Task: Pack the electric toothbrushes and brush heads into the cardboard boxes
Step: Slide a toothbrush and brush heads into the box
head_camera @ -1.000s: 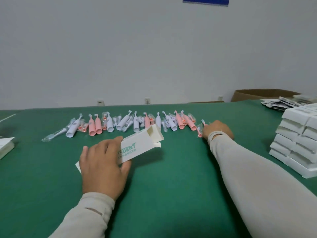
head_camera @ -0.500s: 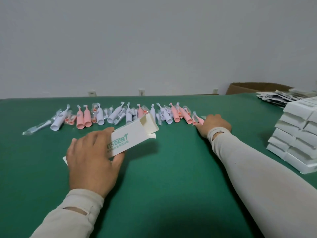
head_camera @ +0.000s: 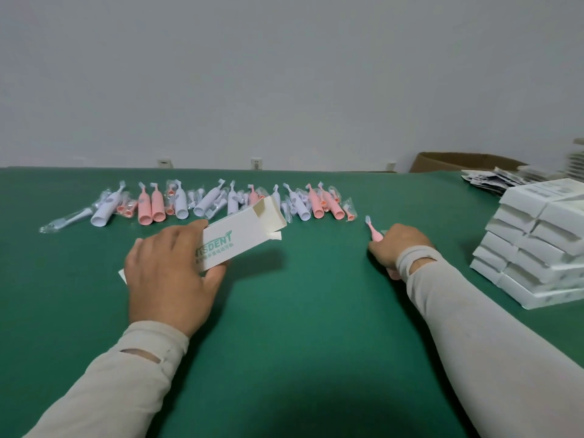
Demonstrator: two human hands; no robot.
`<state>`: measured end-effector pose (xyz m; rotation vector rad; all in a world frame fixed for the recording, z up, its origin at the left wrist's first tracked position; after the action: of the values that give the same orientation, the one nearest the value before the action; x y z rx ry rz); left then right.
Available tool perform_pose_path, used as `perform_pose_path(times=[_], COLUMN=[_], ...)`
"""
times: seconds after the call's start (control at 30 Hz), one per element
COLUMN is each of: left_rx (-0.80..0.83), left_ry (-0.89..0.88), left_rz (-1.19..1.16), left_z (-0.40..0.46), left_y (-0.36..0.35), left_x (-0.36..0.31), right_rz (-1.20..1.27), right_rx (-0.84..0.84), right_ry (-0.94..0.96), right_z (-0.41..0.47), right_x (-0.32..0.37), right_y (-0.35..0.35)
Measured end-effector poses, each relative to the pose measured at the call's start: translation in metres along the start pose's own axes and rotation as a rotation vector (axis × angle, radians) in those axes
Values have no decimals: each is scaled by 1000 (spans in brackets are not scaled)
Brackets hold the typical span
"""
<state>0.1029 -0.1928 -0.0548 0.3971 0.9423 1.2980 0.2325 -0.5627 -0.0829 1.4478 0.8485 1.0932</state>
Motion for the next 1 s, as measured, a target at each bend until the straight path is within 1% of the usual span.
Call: perform_pose_path(times=[0.1,0.2,0.23,0.3,0.4,0.5,0.53,0.6,0.67,0.7,0.73,0.83,0.9,0.93,1.0], left_rx=[7,2,2,-7,9,-30,-43,-59,-58,-42,-19,29,44,52,74], left_ry=[-4,-12,-9,-11,-64,-77,-67,-50,-52,-58,-62,-55,-61,-71,-92], left_rz=[-1,16,26,33,108,107,93,71,60,58,58,52,46,47,50], left_z=[0,-1,-2,-4,-7,-6,-5,0,3,4,5,7,6,6,4], left_y=[3,10,12,19,19,21,21,22,20,17,14,8,6,6,4], left_x=[-1,0,2,6,15,29,33,36,36,35,35,34,32,31,29], right_rz=[-23,-21,-28,-38,35,276,407,760,1090,1206,1284,1400,1565,1642,1720], right_rx=[77,214,228,198,184,185,179,180,201,228,267,381,446,473,484], right_ry=[117,331,394,466,469,499,505,471,376,327,292,252,251,257,249], right_z=[-53,-111,-126,-147,-158,-157,-156,-151,-141,-137,-134,-131,-129,-128,-127], right_x=[19,76,96,130,147,140,135,119,103,98,95,97,96,96,94], right_y=[-5,-26,-31,-32,-29,-24,-18,-6,2,1,-2,-11,-11,-8,-5])
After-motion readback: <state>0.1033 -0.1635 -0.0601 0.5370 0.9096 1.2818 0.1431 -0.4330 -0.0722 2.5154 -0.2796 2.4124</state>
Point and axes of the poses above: each hand's wrist, its own z-axis towards the middle knuckle, its own y-axis out of the back of the hand, x = y × z, the point moved 8 cm from there along z, towards the middle knuckle, and after that the axes turned 2 degrees about y, right-handed, at the moved point
